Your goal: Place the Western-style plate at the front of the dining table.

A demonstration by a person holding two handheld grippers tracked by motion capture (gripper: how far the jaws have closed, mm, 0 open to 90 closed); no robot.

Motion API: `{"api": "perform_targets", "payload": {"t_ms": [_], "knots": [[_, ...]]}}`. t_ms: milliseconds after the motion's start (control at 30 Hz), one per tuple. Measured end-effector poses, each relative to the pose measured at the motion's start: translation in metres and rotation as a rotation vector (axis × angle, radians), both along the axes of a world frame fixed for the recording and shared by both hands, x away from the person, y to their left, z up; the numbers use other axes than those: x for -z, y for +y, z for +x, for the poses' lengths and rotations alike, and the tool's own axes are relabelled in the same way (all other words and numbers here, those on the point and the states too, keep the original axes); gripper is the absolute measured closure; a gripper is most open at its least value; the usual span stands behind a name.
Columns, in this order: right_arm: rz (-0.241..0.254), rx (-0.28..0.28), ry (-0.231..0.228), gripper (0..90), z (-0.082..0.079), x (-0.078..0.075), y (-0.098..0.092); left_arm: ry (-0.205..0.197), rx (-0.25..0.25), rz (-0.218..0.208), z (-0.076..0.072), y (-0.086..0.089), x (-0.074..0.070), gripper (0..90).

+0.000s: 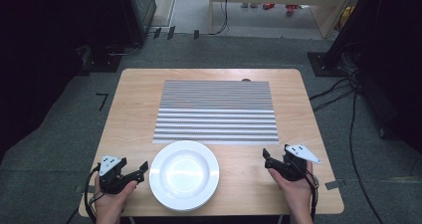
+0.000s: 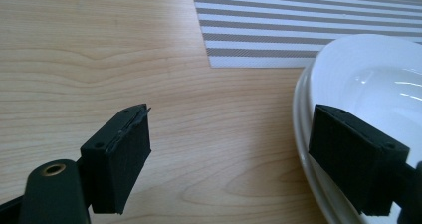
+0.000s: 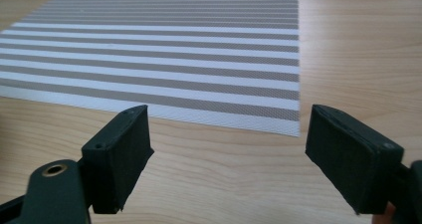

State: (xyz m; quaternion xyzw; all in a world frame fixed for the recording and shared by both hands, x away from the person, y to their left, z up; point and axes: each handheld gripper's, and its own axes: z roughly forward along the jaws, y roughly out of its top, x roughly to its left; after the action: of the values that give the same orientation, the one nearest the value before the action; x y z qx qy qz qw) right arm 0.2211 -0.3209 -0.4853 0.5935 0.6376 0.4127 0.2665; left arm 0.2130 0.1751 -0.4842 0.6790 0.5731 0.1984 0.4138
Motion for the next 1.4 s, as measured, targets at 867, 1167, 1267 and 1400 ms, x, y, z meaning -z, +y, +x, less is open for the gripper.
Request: {"api": "perform_targets", "payload": {"t_ms": [867, 1167, 1267, 1400], "knots": [[0.191, -0.224, 0.020, 59.6, 0.000, -0.007, 0.084, 0.021, 0.100, -0.039, -0.006, -0.029, 0.001, 43.7], [0.167, -0.246, 0.036, 58.6, 0.009, -0.007, 0.111, 0.025, 0.104, -0.069, -0.006, -0.028, 0.000, 54.8], [0.200, -0.252, 0.033, 60.1, 0.009, -0.006, 0.117, 0.028, 0.109, -0.071, -0.006, -0.031, 0.001, 55.6], [0.251, -0.266, 0.037, 61.5, 0.009, -0.003, 0.125, 0.033, 0.127, -0.052, -0.006, -0.037, 0.003, 56.4]]}}
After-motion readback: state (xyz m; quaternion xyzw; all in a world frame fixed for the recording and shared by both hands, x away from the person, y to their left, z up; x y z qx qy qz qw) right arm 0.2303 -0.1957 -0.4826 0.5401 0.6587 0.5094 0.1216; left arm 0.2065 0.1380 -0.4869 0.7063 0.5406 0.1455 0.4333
